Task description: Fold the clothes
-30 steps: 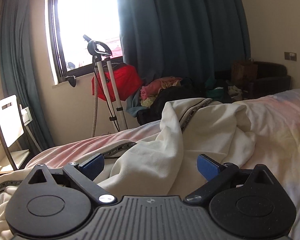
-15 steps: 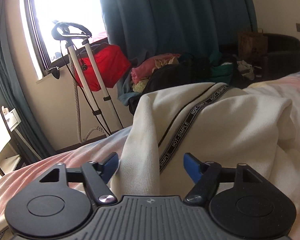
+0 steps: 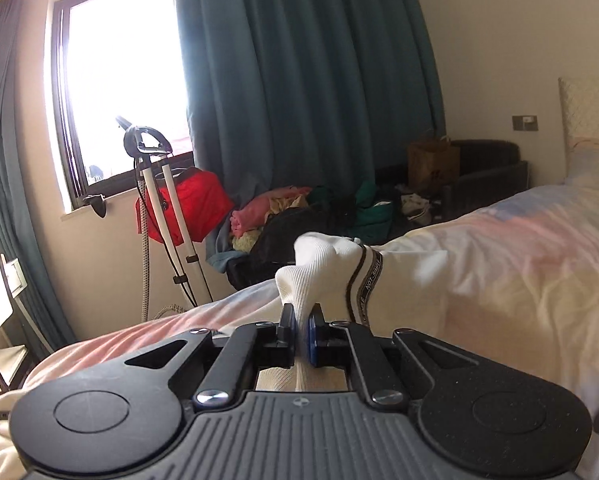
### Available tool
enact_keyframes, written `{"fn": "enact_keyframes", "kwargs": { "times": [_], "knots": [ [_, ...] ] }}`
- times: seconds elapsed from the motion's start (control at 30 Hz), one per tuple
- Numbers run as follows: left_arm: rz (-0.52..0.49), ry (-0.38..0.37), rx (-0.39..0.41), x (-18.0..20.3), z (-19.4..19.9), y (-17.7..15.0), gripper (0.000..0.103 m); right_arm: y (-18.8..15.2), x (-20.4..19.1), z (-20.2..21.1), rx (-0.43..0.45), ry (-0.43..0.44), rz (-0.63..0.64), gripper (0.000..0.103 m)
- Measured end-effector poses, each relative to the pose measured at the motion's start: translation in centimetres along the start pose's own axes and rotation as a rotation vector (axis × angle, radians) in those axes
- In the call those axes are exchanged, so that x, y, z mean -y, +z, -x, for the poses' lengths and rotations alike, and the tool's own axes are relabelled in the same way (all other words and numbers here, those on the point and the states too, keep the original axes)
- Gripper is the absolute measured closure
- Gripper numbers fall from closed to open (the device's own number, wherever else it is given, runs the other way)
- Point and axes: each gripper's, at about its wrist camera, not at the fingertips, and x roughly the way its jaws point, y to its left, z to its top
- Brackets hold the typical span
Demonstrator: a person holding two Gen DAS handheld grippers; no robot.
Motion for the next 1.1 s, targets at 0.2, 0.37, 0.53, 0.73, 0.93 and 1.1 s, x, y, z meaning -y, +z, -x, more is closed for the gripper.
{"fn": "enact_keyframes", "kwargs": {
  "times": [0.2, 0.37, 0.53, 0.73, 0.93, 1.1],
  "knots": [
    [0.03, -0.086, -0.039, 0.8, 10.9, -7.0, 0.096, -0.3, -0.7, 3.0, 0.046, 0.049, 0.007, 0.0],
    [0.116, -0.115, -0.145, 1.7, 13.3, -9.4, 0.09, -1.1, -2.6, 4.9, -0.019, 0.149, 0.016, 0.0],
    [0.246, -0.114, -0.121, 0.6, 16.7, -6.5, 0.05, -0.3, -5.1, 7.1, -0.023, 0.155, 0.135, 0.001],
    [0.307, -0.059, 0.004, -1.9, 19.6, -4.9, 0.021, 2.3, -7.5, 7.5, -0.021, 0.208, 0.177, 0.001],
    [0.384, -0.006, -0.05, -5.4, 18.7, -6.1, 0.02, 3.5, -10.9, 2.1, -0.119, 0.213, 0.188, 0.007],
    [0.458, 0.029, -0.097, -8.2, 17.6, -7.1, 0.019, 3.8, -16.3, -4.8, -0.228, 0.21, 0.235, 0.025]
  ]
}}
